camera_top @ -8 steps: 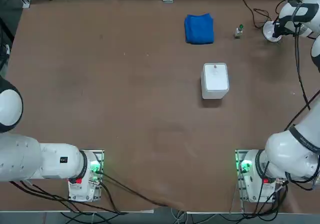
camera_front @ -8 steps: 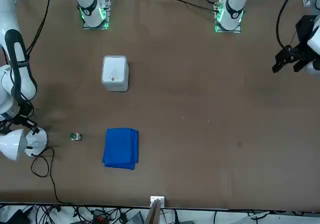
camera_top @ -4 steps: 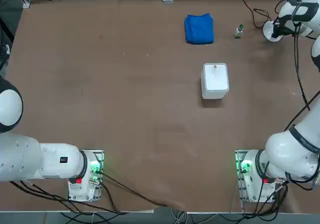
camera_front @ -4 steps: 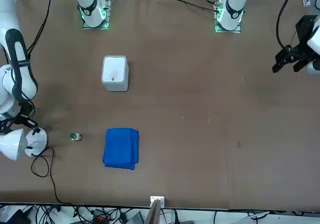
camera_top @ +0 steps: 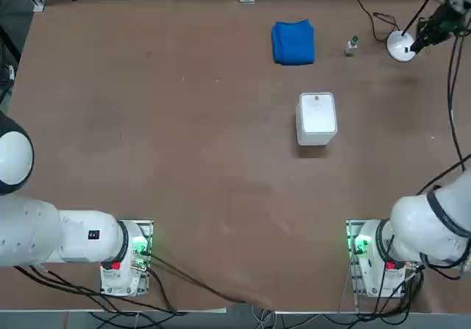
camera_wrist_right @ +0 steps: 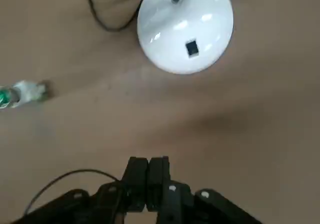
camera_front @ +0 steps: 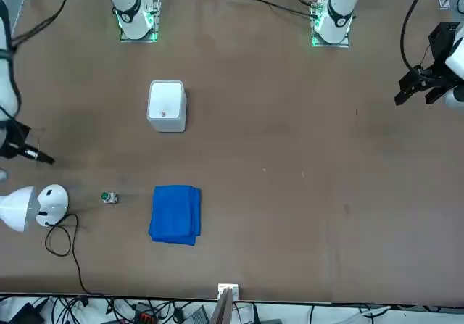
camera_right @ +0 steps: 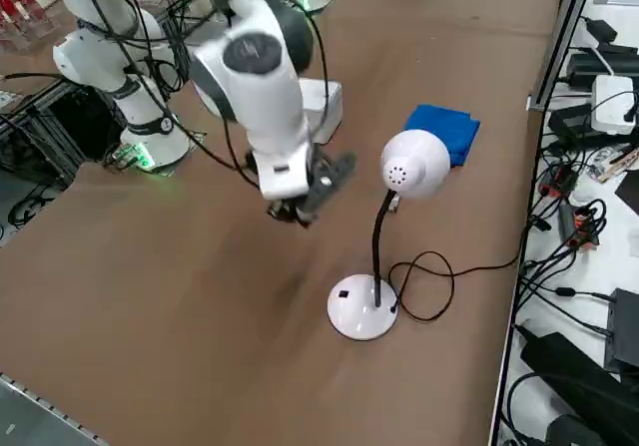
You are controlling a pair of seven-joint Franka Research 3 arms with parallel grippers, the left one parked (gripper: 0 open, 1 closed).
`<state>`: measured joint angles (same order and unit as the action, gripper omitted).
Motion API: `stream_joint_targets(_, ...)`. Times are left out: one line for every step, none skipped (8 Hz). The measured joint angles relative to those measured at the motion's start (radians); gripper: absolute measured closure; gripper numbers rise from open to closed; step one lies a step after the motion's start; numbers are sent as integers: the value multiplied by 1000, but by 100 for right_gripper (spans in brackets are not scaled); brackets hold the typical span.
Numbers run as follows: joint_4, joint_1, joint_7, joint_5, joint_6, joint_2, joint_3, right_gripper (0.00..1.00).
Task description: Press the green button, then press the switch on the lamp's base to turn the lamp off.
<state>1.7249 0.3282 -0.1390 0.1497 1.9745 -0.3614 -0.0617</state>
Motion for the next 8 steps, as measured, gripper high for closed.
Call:
stream_joint_targets(0,0,23,0,-111,56,-1,90)
stream_joint_targets(1,-3,50,0,-199,105,1,85)
stream_joint_targets(0,-10,70,0,-254,149,10,69)
stream_joint_targets(-6,-32,81,0,-284,191,20,52)
stream_joint_targets(-20,-75,86,-3,-297,231,26,34)
stream_joint_targets(-41,-152,91,-40,-306,265,30,16)
stream_joint_targets(-72,-251,99,-110,-313,285,36,1)
stream_joint_targets(-110,-348,115,-162,-321,291,38,0)
